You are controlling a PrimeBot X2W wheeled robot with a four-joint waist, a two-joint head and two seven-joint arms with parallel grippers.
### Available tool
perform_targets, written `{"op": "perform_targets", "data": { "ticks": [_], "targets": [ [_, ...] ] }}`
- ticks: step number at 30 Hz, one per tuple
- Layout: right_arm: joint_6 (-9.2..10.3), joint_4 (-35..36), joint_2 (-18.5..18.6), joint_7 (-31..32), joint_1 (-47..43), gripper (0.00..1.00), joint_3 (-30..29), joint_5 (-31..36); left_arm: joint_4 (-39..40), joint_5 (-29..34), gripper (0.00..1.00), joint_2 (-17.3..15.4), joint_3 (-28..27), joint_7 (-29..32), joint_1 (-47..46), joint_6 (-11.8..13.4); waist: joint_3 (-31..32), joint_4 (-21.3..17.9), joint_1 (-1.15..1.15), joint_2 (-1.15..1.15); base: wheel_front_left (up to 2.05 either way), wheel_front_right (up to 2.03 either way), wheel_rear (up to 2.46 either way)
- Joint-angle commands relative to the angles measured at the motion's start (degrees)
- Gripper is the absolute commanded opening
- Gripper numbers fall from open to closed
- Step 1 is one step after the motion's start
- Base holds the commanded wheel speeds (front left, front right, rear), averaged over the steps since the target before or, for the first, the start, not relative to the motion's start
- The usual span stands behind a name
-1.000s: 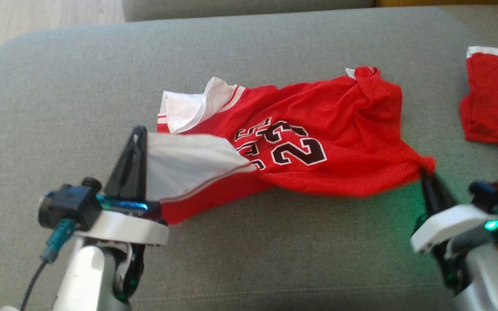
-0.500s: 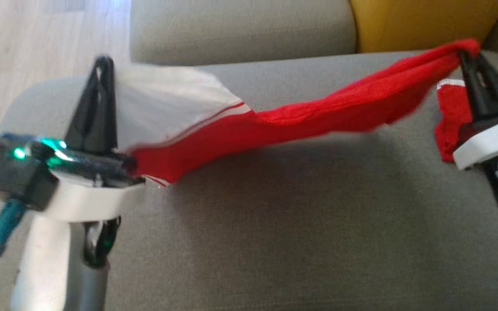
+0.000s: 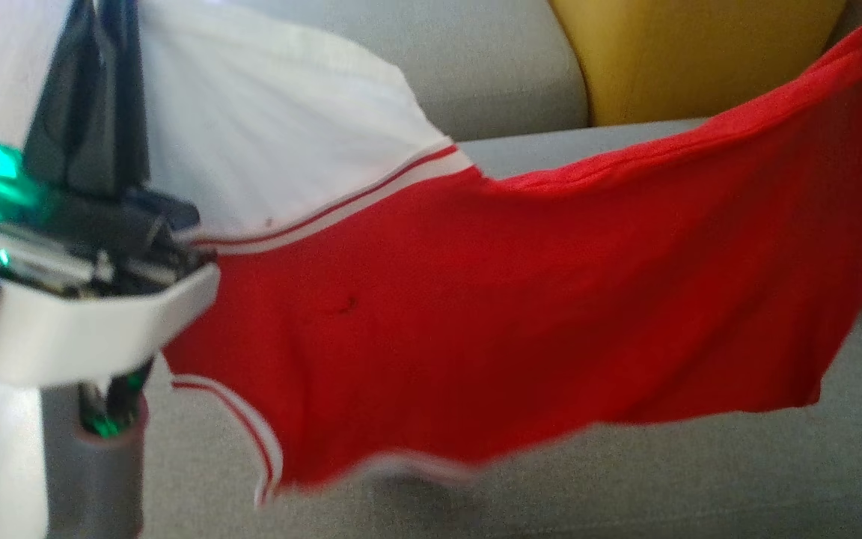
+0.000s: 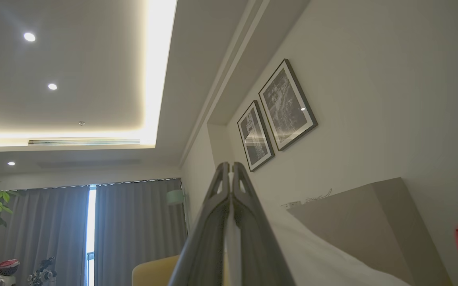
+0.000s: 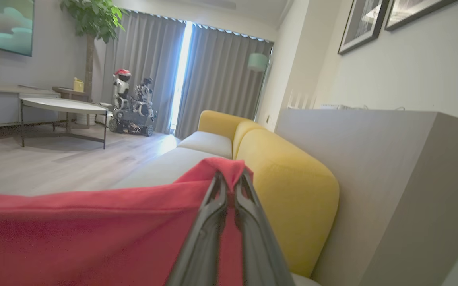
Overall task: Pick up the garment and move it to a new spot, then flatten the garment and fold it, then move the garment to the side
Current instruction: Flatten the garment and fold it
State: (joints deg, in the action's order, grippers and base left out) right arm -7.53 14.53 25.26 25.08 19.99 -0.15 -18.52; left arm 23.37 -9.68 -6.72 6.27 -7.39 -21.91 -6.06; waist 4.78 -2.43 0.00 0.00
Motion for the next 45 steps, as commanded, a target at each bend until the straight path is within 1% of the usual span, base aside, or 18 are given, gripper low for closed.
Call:
{"op": "perform_targets", "data": {
  "ticks": [1,3,5,8,11,14,17,20,23,25,26,28,31,34,38,45],
  "targets": [
    [0.04,2.0,0.7,1.7,2.8,0.0,0.5,-0.5,1.0,-0.2,0.0,-2.1,-2.2,1.6,-6.4,0.1,-1.5,-0.1,0.0,0.0,0.0,0.0,0.0],
    [0.04,1.0,-0.3,3.2,5.3,0.0,0.7,-2.7,-1.5,-1.3,0.0,-2.7,-1.6,3.3,-10.0,-0.2,-3.2,-0.1,0.0,0.0,0.0,0.0,0.0],
    [0.04,-1.2,0.0,4.5,9.1,0.0,1.9,-3.6,-5.8,-3.1,0.0,-3.0,-1.6,4.7,-14.8,-0.5,-5.7,-0.1,0.0,0.0,0.0,0.0,0.0],
    [0.04,-5.4,-1.0,5.5,18.8,0.0,3.0,-6.8,-12.4,-3.9,0.0,-4.9,-1.4,6.4,-25.5,-0.8,-13.8,-0.2,0.0,0.0,0.0,0.0,0.0],
    [0.04,-12.1,-1.5,3.4,30.9,0.0,5.0,-7.3,-21.3,-3.6,0.0,-6.5,-0.1,5.5,-38.0,-1.1,-21.2,-0.1,0.0,0.0,0.0,0.0,0.0],
    [0.04,-20.2,-2.5,-1.3,43.2,0.0,6.4,-7.1,-30.9,-2.6,0.0,-7.7,1.1,3.1,-50.7,-1.2,-27.3,0.4,0.0,0.0,0.0,0.0,0.0],
    [0.04,-28.7,-2.6,-7.6,53.0,0.0,8.7,-6.3,-40.2,-1.0,0.0,-8.2,1.7,-2.0,-61.3,-1.3,-30.8,1.2,0.0,0.0,0.0,0.0,0.0],
    [0.04,-36.3,-2.8,-15.4,58.9,0.0,10.7,-4.6,-46.9,0.9,0.0,-8.3,2.8,-5.8,-67.7,-1.3,-32.2,2.0,0.0,0.0,0.0,0.0,0.0],
    [0.04,-42.5,-3.5,-22.8,62.3,0.0,11.1,-4.1,-50.1,1.7,0.0,-7.9,3.5,-7.2,-70.9,-1.3,-33.5,2.8,0.0,0.0,0.0,0.0,0.0],
    [0.04,-45.9,-3.6,-26.4,62.8,0.0,11.4,-4.6,-50.7,2.5,0.0,-7.8,4.6,-7.5,-71.0,-1.3,-34.2,3.5,0.0,0.0,0.0,0.0,0.0],
    [0.04,-45.9,-3.6,-26.4,62.8,0.0,11.4,-4.6,-50.7,2.5,0.0,-7.8,4.6,-7.5,-71.0,-1.3,-34.2,3.5,0.0,0.0,0.0,0.0,0.0],
    [0.04,-48.4,-3.5,-28.6,62.8,0.0,12.4,-5.9,-49.2,3.2,0.0,-7.9,5.7,-7.6,-70.1,-1.4,-35.4,4.2,0.0,0.0,0.0,0.0,0.0],
    [0.04,-51.6,-3.3,-31.1,60.9,0.0,14.3,-8.5,-46.9,3.4,0.0,-8.2,6.3,-7.6,-66.3,-1.4,-36.5,5.1,0.0,0.0,0.0,0.0,0.0],
    [0.04,-54.7,-3.5,-32.8,57.1,0.0,16.3,-11.4,-44.9,2.8,0.0,-8.0,6.7,-7.6,-60.4,-1.4,-36.5,5.9,0.0,0.0,0.0,0.0,0.0],
    [0.04,-58.5,-3.3,-34.1,50.9,0.0,19.6,-14.7,-42.9,1.6,0.0,-8.1,9.3,-7.6,-50.5,-1.4,-35.2,6.8,0.0,0.0,0.0,0.0,0.0],
    [0.04,-63.1,-2.7,-32.1,40.5,0.0,25.7,-20.8,-40.3,0.2,0.0,-9.2,14.0,-7.6,-33.2,-1.4,-30.0,7.5,0.0,0.0,0.0,0.0,0.0]
  ]
}}
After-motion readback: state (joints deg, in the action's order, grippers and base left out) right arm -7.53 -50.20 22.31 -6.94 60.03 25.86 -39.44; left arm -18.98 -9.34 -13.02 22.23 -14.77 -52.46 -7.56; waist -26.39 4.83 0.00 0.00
